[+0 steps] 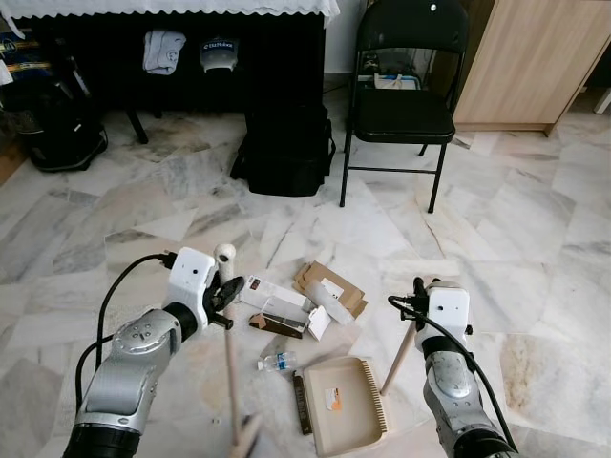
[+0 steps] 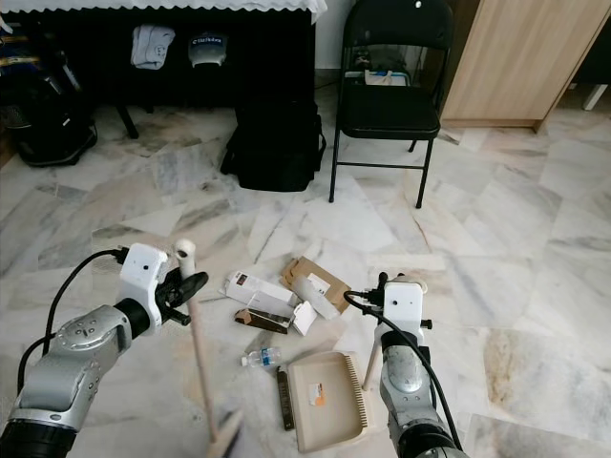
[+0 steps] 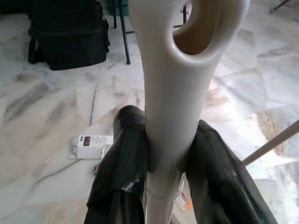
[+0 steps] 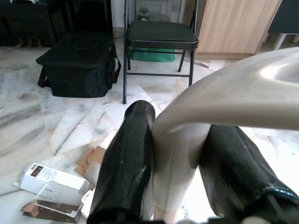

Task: Sweep floor

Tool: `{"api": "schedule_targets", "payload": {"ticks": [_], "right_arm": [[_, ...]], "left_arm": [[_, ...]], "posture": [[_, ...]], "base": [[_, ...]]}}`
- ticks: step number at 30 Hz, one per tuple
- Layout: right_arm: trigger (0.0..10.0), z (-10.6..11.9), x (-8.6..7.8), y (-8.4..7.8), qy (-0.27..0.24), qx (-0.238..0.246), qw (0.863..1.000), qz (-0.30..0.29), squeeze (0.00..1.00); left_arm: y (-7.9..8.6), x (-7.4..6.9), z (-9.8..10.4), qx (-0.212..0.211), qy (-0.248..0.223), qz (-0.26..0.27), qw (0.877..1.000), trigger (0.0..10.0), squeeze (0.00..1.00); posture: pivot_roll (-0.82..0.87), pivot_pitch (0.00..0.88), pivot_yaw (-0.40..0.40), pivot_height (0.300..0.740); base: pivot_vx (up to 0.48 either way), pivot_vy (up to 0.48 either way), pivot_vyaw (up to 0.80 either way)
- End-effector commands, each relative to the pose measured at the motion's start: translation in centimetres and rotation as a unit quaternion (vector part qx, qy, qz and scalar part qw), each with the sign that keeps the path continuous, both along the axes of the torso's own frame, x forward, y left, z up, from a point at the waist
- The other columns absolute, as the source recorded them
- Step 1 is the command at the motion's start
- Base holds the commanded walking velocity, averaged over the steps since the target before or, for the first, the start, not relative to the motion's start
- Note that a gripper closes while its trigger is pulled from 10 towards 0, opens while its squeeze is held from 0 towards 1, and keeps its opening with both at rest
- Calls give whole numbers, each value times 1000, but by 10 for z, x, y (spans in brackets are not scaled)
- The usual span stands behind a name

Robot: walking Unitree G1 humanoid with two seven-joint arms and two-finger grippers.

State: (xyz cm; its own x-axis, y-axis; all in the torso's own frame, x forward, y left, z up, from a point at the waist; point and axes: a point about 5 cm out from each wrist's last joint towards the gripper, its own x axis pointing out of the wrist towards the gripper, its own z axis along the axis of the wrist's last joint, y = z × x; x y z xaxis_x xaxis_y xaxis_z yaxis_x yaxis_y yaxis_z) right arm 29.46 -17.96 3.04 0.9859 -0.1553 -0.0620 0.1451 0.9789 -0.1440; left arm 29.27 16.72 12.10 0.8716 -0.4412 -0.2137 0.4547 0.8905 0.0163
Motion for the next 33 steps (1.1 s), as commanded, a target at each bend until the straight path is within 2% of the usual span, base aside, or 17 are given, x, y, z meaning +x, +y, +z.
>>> {"api": "schedule_targets", "payload": {"ticks": [1, 8, 14, 18, 23, 28, 33], "right_arm": [[10000, -15, -10, -13, 46, -16, 999, -17, 0], [10000, -14, -10, -16, 48, -19, 998, -19, 0], [10000, -13, -8, -18, 48, -22, 998, -20, 0], [10000, -12, -8, -18, 48, -23, 998, -20, 0], [10000, -12, -8, -18, 48, -23, 998, -20, 0], [10000, -12, -8, -17, 48, -23, 998, -19, 0], [10000, -13, -8, -16, 48, -22, 998, -19, 0]], "left_arm": [[-2, 0, 10, -25, -12, -2, 1000, 10000, 0], [-14, 0, 21, -90, -20, -2, 996, 10000, 0], [-29, -2, 22, -101, -24, -28, 994, 10000, 0], [-36, -3, 19, -78, -29, -38, 996, 10000, 0], [-42, 3, 25, -69, -66, 4, 995, 10000, 0], [-45, 5, 29, -40, -88, 2, 995, 10000, 0], [-48, 0, 33, -69, -86, -29, 994, 10000, 0]], "posture": [[126, 118, 0, 740], [121, 110, -1, 740], [118, 104, -3, 740], [118, 100, -5, 740], [119, 97, -6, 740], [116, 95, -4, 740], [118, 98, -3, 740]], "base": [[0, 0, 0], [0, 0, 0], [0, 0, 0], [0, 0, 0], [0, 0, 0], [0, 0, 0], [0, 0, 0]]}}
